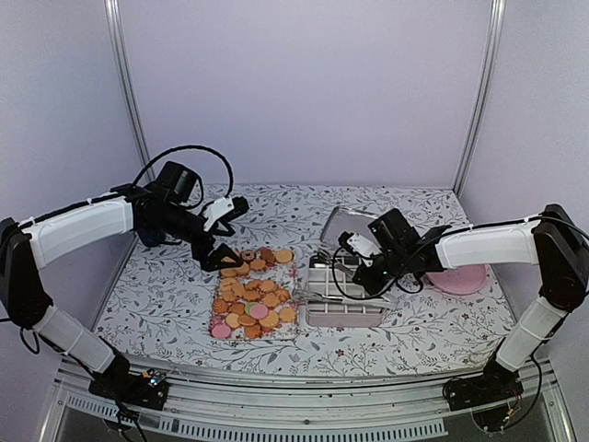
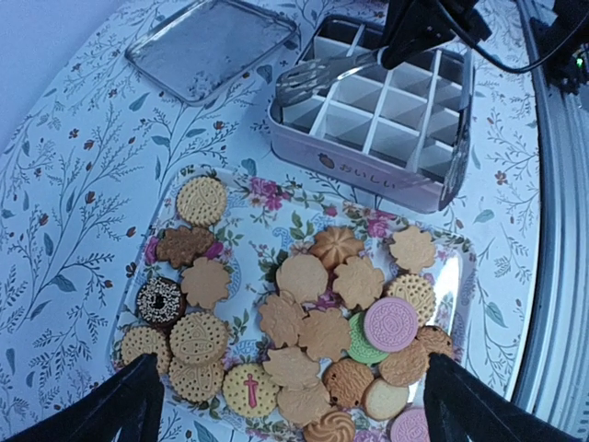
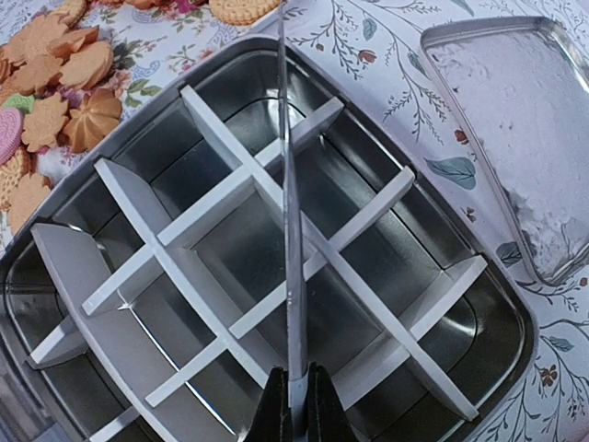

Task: Pack the cookies
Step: Pick up the clamp from the packing box, then pass from the right arm to the left

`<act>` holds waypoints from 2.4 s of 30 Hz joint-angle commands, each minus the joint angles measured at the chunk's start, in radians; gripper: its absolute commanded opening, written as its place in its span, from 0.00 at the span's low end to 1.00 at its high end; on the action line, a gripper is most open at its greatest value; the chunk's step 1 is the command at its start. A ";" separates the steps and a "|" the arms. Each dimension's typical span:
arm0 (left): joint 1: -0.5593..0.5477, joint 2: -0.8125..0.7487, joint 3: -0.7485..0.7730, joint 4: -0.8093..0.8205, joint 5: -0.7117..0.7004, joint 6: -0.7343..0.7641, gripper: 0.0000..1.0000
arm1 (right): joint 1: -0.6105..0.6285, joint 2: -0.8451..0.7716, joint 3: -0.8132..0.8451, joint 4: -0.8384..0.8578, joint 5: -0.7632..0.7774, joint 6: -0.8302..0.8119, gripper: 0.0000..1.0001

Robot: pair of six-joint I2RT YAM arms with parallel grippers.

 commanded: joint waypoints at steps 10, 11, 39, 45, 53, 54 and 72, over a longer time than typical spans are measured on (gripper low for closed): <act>-0.118 0.009 0.140 -0.199 0.154 0.138 0.92 | 0.107 -0.063 0.122 -0.013 0.163 -0.039 0.00; -0.128 0.012 0.145 -0.207 0.164 0.145 0.91 | 0.115 -0.055 0.142 -0.017 0.172 -0.046 0.00; -0.272 -0.021 0.091 -0.221 -0.024 0.251 0.36 | 0.241 0.099 0.427 -0.035 0.169 -0.082 0.00; -0.273 -0.008 0.086 -0.205 -0.031 0.264 0.15 | 0.248 0.105 0.447 -0.033 0.153 -0.078 0.00; -0.273 0.002 0.072 -0.198 -0.019 0.245 0.00 | 0.250 0.080 0.461 -0.011 0.129 -0.066 0.08; -0.272 0.000 0.071 -0.188 -0.017 0.235 0.00 | 0.249 0.073 0.463 -0.006 0.130 -0.064 0.25; -0.046 -0.034 0.156 0.108 0.414 -0.360 0.00 | -0.042 -0.373 0.128 0.436 -0.283 0.376 0.99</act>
